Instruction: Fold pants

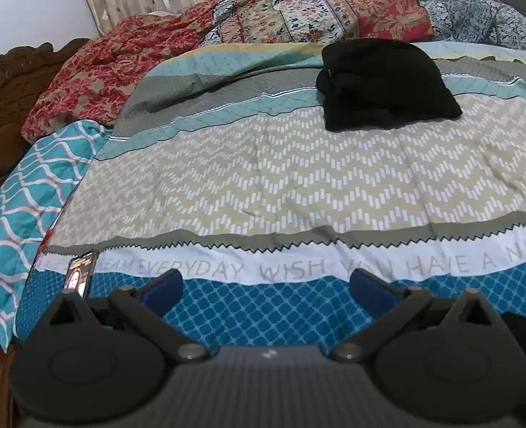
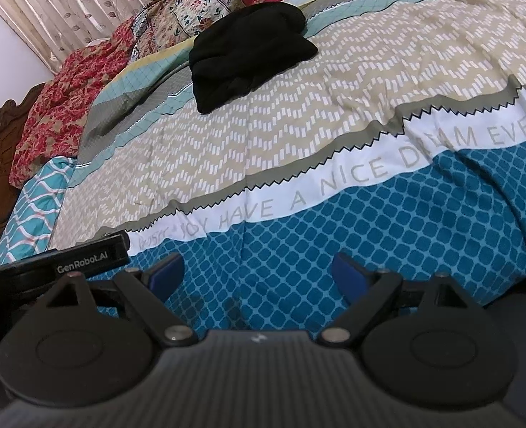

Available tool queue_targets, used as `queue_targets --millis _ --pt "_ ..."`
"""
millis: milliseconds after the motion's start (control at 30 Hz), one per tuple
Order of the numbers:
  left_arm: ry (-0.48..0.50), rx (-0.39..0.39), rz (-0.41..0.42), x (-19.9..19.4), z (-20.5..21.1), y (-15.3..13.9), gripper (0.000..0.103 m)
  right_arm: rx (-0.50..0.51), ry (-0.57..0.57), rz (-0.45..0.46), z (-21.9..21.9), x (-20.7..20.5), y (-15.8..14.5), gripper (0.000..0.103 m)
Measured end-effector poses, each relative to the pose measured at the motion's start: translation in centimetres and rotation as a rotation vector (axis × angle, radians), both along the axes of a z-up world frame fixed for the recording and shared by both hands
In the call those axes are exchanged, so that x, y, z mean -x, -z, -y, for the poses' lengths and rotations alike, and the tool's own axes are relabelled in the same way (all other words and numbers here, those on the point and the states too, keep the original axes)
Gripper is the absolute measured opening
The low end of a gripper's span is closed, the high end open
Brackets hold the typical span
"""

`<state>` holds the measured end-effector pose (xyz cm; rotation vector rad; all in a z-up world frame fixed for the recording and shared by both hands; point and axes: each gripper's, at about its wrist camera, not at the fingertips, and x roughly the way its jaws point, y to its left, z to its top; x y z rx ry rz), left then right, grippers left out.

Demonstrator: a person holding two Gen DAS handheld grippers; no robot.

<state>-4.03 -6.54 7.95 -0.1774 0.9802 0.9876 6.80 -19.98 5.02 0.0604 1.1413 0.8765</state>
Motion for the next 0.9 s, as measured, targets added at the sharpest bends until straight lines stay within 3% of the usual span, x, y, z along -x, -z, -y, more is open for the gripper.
queue_targets --millis 267,900 --pt "-0.023 -0.038 -0.026 0.38 -0.35 0.17 0.103 -0.012 0.01 0.024 0.3 -0.17 -0.3 0.091" --pt "-0.014 0.032 -0.029 0.38 -0.69 0.75 0.103 -0.015 0.034 0.036 0.53 -0.4 -0.37 0.091"
